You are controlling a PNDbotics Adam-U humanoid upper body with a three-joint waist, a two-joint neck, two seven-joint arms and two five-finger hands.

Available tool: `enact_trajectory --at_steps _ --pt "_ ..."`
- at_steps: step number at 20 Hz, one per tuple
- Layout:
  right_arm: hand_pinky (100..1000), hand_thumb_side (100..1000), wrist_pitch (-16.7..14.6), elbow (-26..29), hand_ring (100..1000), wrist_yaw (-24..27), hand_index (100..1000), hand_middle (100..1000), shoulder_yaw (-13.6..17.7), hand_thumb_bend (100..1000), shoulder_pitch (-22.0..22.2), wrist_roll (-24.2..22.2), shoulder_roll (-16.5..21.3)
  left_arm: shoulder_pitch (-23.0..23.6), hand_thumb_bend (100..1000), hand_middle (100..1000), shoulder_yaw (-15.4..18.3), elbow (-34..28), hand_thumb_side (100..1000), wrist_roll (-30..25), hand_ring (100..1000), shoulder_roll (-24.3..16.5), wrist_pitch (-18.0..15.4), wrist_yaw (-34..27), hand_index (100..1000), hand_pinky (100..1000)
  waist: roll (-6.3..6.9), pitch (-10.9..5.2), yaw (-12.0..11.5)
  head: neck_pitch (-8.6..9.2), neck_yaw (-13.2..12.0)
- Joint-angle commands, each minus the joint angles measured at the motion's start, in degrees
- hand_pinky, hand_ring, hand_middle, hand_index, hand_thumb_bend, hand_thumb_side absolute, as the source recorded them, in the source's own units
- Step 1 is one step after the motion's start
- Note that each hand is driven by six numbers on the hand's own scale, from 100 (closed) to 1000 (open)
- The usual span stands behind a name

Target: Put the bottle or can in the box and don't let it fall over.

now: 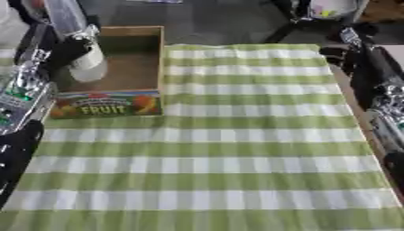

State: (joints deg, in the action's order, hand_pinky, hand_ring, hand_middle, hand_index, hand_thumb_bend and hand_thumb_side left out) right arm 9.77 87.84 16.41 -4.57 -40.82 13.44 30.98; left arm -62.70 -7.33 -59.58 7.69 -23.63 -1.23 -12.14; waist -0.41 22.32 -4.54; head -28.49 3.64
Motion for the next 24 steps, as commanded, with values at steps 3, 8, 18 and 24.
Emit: enact_trajectory --at_steps 3,8,18,24 --pt "905 807 -0.04 1.35 802 -0.01 852 853 0.18 100 -1.12 -0.26 0.97 -2.17 100 345 1.59 0.55 210 2.34 530 -0.91 -1.37 0.29 349 1000 0.19 -0.51 0.50 1.56 -0.64" --pt "905 811 0.01 1.28 803 -0.02 852 854 0.12 100 -1.11 -0.30 1.03 -2.32 100 395 1.88 0.78 225 3.54 538 -1.09 -2.10 -0.46 379 1000 0.45 0.22 1.10 2.05 -0.95" --pt "905 813 -0.02 1.13 802 0.01 852 854 0.16 100 -0.80 -0.36 1.04 -2.13 496 782 2.02 0.47 420 2.60 757 -1.83 -4.48 1.90 800 1000 0.67 0.40 1.08 1.99 -1.01" --pt "905 812 -0.05 1.03 801 0.07 852 854 0.21 100 -0.59 -0.45 1.00 -1.92 522 808 2.34 0.87 456 2.58 771 -2.06 -5.92 6.21 848 1000 0.50 0.17 0.90 2.12 -0.99"
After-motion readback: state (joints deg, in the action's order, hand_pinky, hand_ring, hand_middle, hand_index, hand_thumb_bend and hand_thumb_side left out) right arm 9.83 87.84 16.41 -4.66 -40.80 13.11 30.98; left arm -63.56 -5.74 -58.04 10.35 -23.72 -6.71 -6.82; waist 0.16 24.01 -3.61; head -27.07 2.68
